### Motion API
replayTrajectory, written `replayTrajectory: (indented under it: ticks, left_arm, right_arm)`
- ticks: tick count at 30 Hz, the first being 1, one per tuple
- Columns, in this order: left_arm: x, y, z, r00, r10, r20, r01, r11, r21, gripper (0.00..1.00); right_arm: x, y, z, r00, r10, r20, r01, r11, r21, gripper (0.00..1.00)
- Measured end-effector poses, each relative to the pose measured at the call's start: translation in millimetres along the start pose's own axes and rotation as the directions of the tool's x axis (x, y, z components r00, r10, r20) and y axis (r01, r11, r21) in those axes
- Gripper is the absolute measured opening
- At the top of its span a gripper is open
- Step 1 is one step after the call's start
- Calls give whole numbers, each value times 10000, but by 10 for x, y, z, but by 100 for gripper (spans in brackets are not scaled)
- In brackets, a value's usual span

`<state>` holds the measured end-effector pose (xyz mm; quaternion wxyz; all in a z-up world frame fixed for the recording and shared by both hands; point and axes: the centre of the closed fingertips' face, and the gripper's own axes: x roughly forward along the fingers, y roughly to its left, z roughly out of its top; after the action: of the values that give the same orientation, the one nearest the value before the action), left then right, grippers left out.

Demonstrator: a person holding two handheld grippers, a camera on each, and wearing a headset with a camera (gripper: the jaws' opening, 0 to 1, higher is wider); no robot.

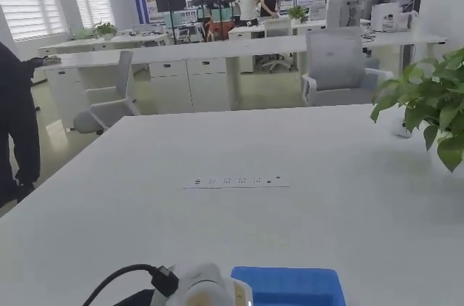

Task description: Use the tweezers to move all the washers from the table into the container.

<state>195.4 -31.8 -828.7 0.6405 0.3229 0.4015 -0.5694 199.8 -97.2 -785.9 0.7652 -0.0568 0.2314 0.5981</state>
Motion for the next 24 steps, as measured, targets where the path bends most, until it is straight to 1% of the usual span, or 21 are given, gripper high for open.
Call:
replayTrajectory:
  ticks: [1, 2, 3, 4, 5, 6, 7, 8, 10, 11, 12, 15, 16, 17, 18, 19, 20, 21, 22, 24]
  left_arm:
    - [36, -5, -50, 9998, -80, -155, 78, 9999, -109, 0]
    - [59, -2, -78, 9997, -81, -233, 77, 9999, -152, 0]
    - [93, 0, -116, 9993, -101, -361, 95, 9998, -158, 0]
    - [113, -6, -139, 9988, -172, -448, 161, 9996, -249, 0]
    - [145, -2, -168, 9983, -203, -547, 188, 9994, -273, 0]
    - [161, 2, -188, 9978, -200, -625, 185, 9995, -244, 0]
    - [188, 4, -214, 9968, -240, -763, 220, 9994, -260, 0]
    - [203, 6, -226, 9962, -261, -829, 241, 9994, -248, 0]
    - [235, 13, -251, 9946, -285, -996, 262, 9994, -243, 0]
    - [254, 14, -263, 9934, -324, -1097, 302, 9993, -216, 0]
    - [263, 17, -271, 9926, -332, -1165, 308, 9993, -220, 0]
    - [282, 32, -295, 9891, -326, -1433, 307, 9994, -152, 0]
    - [289, 48, -313, 9866, -259, -1609, 255, 9997, -50, 0]
    - [294, 60, -324, 9848, -201, -1725, 214, 9998, 57, 0]
    - [304, 62, -336, 9821, -223, -1871, 242, 9997, 79, 0]
    - [314, 64, -338, 9813, -238, -1910, 260, 9996, 89, 0]
    - [322, 65, -352, 9785, -270, -2044, 303, 9995, 132, 0]
    - [327, 65, -356, 9769, -274, -2121, 317, 9994, 169, 0]
    - [333, 72, -363, 9745, -243, -2229, 305, 9992, 243, 0]
    - [340, 78, -384, 9694, -247, -2442, 323, 9991, 271, 0]
  right_arm:
    - [-71, -34, 20, 9995, -257, 160, 257, 9997, 46, 29]
    - [-139, -61, 41, 9984, -470, 309, 467, 9988, 110, 30]
    - [-244, -97, 72, 9956, -766, 534, 754, 9969, 229, 32]
    - [-315, -123, 86, 9934, -965, 622, 946, 9950, 324, 33]
    - [-375, -139, 93, 9916, -1089, 693, 1068, 9937, 336, 35]
    - [-468, -154, 116, 9888, -1212, 868, 1198, 9926, 211, 37]
    - [-521, -160, 129, 9871, -1264, 980, 1243, 9919, 266, 43]
    - [-598, -188, 142, 9830, -1452, 1123, 1408, 9890, 461, 48]
    - [-693, -239, 178, 9716, -1837, 1490, 1775, 9826, 540, 54]
    - [-752, -256, 178, 9660, -2019, 1616, 1938, 9789, 642, 55]
    - [-781, -264, 169, 9626, -2146, 1651, 2044, 9759, 765, 55]
    - [-888, -334, 130, 9446, -2719, 1838, 2563, 9610, 1043, 57]
    - [-916, -350, 108, 9364, -2944, 1912, 2762, 9540, 1162, 58]
    - [-932, -363, 91, 9308, -3101, 1935, 2898, 9487, 1266, 59]
    - [-938, -347, 60, 9314, -3096, 1916, 2879, 9484, 1330, 63]
    - [-936, -322, 55, 9331, -3016, 1961, 2772, 9502, 1425, 67]
    - [-925, -283, 67, 9334, -2873, 2150, 2551, 9527, 1654, 71]
    - [-923, -278, 69, 9312, -2897, 2211, 2531, 9506, 1794, 73]
    - [-926, -274, 70, 9291, -2913, 2278, 2542, 9505, 1788, 72]
    - [-919, -270, 72, 9309, -2868, 2261, 2507, 9521, 1753, 71]
